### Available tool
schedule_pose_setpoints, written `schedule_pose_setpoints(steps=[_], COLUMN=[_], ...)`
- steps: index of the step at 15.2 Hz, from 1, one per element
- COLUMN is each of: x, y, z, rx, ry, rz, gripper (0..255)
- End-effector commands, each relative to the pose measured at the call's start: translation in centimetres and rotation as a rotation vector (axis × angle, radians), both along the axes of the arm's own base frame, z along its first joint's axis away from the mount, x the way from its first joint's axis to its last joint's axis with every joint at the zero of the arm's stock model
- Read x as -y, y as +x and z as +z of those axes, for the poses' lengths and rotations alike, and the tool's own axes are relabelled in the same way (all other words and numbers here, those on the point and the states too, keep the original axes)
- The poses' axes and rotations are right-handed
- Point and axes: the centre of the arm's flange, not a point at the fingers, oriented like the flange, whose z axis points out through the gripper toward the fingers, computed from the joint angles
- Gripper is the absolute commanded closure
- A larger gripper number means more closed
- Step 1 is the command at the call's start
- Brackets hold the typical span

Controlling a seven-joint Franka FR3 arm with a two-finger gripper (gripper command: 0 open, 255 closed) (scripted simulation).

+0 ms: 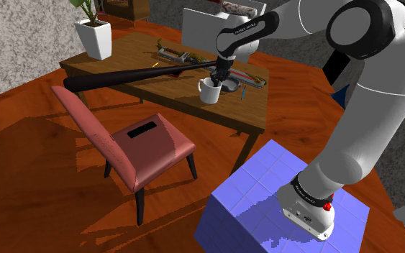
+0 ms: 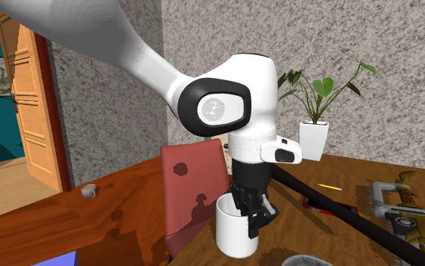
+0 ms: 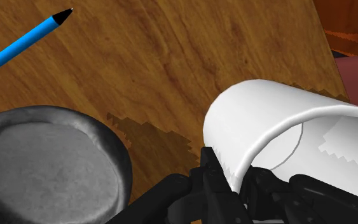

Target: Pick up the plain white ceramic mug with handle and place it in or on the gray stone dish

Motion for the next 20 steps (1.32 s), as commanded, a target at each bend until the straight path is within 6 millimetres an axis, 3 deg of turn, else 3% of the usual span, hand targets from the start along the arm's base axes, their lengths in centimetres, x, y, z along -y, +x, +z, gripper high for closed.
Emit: schedule_pose_setpoints(steps=[1,4,20], x=[0.0,0.0,0.0], y=[0.0,0.0,0.0], z=[0.0,0.0,8.4], rx=[0.0,0.0,0.0], ry=[0.0,0.0,0.0], rz=[0.0,0.0,0.0], gripper=[255,255,255])
